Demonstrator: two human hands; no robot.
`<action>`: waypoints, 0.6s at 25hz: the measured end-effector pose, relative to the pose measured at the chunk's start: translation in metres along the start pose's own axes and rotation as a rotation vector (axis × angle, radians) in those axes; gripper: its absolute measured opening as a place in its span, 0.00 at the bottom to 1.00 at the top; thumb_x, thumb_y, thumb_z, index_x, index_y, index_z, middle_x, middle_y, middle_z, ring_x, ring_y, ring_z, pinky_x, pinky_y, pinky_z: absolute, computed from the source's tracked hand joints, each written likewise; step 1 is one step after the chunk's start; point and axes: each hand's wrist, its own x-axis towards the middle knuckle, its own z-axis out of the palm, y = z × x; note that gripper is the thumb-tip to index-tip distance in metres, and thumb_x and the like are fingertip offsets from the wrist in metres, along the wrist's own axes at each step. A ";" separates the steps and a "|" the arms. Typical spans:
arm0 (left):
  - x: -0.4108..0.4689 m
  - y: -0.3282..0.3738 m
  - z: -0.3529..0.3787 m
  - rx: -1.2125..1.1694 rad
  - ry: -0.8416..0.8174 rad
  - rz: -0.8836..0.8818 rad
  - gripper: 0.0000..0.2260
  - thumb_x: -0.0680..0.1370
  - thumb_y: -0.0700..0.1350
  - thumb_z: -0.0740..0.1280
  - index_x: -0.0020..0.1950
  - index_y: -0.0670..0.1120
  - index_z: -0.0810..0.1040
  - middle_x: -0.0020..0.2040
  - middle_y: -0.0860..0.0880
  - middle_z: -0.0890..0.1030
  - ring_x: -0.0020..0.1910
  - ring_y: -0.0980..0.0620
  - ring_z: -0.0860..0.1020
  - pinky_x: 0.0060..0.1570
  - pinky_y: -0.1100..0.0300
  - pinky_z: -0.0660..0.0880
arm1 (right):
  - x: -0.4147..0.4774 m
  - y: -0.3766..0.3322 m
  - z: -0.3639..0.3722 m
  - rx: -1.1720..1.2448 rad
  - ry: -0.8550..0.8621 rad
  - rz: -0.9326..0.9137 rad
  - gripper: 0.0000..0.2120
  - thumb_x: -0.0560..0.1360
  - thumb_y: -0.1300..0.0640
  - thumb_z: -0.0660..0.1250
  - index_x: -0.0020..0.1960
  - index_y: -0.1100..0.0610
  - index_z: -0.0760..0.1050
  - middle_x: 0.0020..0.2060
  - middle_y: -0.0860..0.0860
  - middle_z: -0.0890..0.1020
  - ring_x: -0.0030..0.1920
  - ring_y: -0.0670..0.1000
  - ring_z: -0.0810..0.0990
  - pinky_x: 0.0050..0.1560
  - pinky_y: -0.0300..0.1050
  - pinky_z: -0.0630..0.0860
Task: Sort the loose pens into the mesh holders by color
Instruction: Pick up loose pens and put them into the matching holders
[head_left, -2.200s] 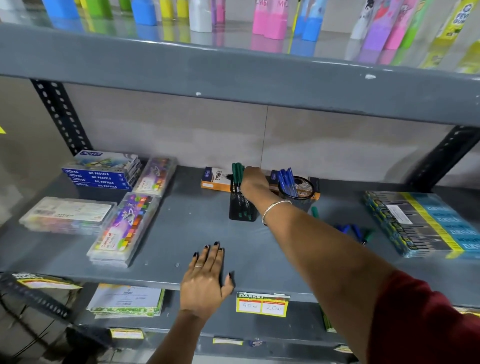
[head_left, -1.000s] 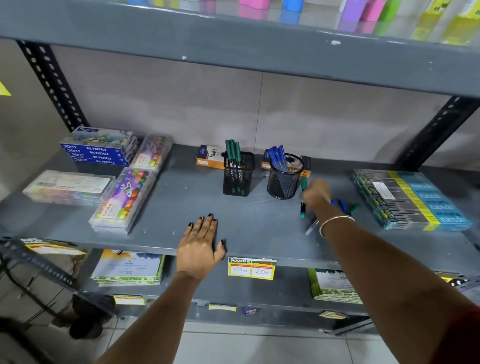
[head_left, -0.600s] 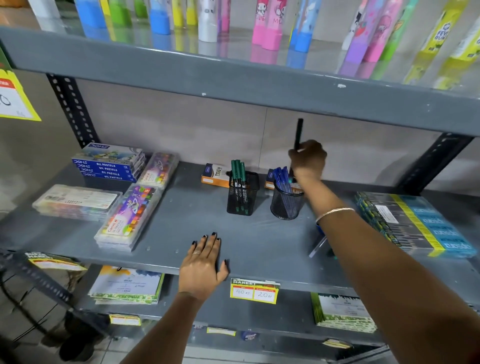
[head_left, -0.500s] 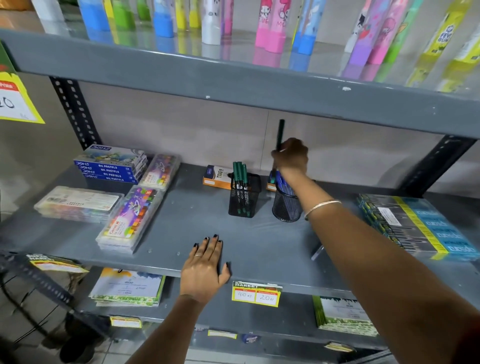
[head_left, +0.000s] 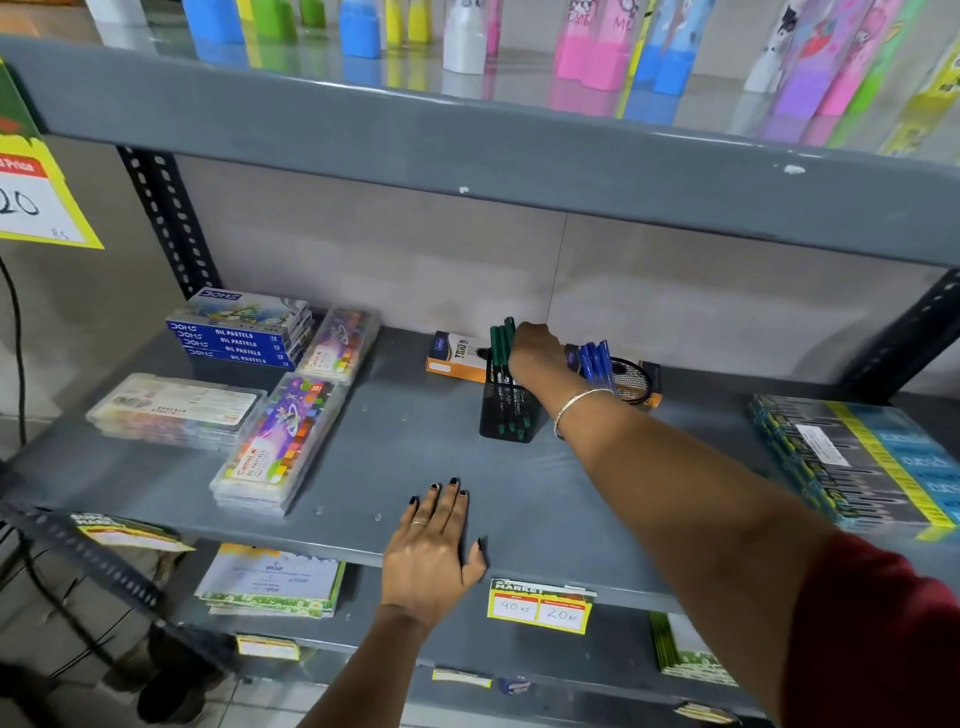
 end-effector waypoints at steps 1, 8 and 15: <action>0.000 0.000 0.001 0.001 0.009 0.004 0.26 0.71 0.55 0.56 0.57 0.39 0.79 0.58 0.43 0.79 0.56 0.43 0.78 0.62 0.54 0.58 | 0.000 0.000 0.003 -0.008 -0.006 0.002 0.14 0.77 0.69 0.57 0.62 0.66 0.72 0.60 0.60 0.79 0.61 0.58 0.78 0.57 0.47 0.75; 0.000 0.000 -0.001 0.013 -0.001 0.009 0.26 0.71 0.54 0.56 0.58 0.39 0.79 0.58 0.42 0.79 0.56 0.42 0.77 0.64 0.56 0.54 | 0.002 0.006 -0.009 0.036 0.028 0.004 0.13 0.75 0.71 0.61 0.59 0.68 0.74 0.57 0.61 0.80 0.58 0.59 0.81 0.57 0.47 0.77; 0.001 0.000 -0.003 0.024 -0.026 0.005 0.25 0.70 0.52 0.56 0.56 0.37 0.79 0.58 0.40 0.79 0.55 0.41 0.78 0.60 0.53 0.60 | -0.010 0.067 -0.078 0.077 0.118 0.112 0.18 0.69 0.70 0.68 0.29 0.61 0.61 0.36 0.60 0.77 0.48 0.55 0.82 0.29 0.27 0.73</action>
